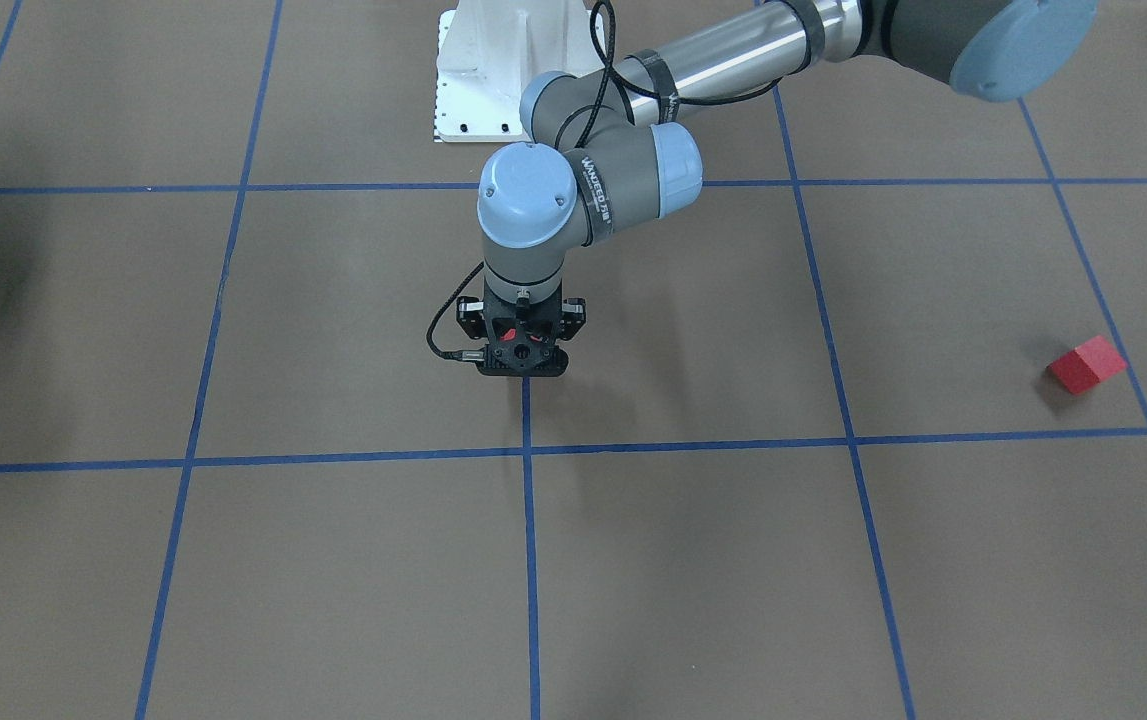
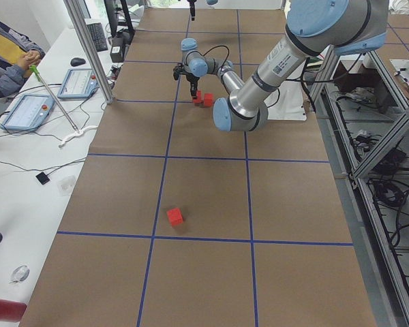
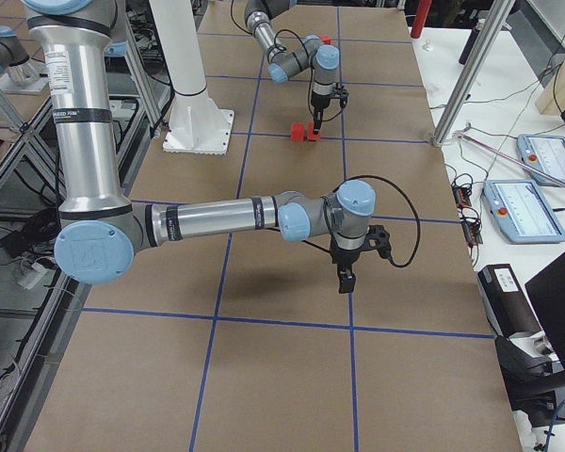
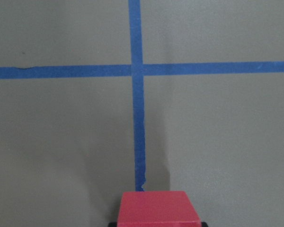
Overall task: Form red blocks into L shape at center
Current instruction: 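Lower the cube against the far side of the center cube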
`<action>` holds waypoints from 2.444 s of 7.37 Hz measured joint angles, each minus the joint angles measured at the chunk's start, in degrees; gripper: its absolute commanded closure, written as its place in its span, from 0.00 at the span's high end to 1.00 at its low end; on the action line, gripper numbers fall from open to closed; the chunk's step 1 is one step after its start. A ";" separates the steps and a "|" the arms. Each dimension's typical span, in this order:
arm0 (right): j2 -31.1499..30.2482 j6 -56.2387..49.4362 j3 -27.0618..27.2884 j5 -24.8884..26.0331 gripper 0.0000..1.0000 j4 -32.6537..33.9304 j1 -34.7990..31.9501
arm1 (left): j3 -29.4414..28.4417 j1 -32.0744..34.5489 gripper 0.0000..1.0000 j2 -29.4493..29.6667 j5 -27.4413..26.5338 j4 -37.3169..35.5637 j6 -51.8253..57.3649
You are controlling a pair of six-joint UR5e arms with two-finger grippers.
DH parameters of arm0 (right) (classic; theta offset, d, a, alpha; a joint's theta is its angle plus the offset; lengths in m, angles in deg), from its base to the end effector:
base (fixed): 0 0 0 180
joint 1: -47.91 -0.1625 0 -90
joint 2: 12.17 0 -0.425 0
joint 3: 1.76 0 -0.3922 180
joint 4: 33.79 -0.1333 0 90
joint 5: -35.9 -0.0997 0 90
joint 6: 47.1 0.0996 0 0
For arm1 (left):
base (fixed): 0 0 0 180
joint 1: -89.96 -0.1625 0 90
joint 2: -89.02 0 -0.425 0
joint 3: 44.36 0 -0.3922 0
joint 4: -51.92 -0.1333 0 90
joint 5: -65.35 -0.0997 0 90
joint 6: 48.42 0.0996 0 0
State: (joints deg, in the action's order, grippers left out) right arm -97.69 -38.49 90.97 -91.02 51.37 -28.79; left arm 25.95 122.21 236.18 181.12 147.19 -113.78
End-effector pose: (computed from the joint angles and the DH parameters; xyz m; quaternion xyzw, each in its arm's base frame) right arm -0.0519 -0.5389 0.5940 0.0379 -0.3281 -0.0718 0.9412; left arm 0.6306 -0.5043 0.1526 -0.0134 0.4112 0.0208 0.9112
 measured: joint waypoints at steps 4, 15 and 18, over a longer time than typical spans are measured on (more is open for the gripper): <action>-0.10 0.00 0.00 0.00 1.00 0.00 -0.03 | 0.03 -0.43 0.59 -0.20 -0.02 -0.06 -0.11; -0.18 -0.09 0.00 0.00 1.00 0.00 -0.03 | 0.09 -0.61 0.57 -0.48 -0.11 -0.09 -0.07; -0.18 -0.09 0.00 0.00 1.00 0.00 -0.03 | 0.22 -0.61 0.57 -0.52 -0.11 -0.11 -0.04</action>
State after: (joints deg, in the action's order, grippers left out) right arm -97.87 -38.58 90.97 -91.02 51.37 -28.82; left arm 26.17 121.60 235.66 181.01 147.08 -113.82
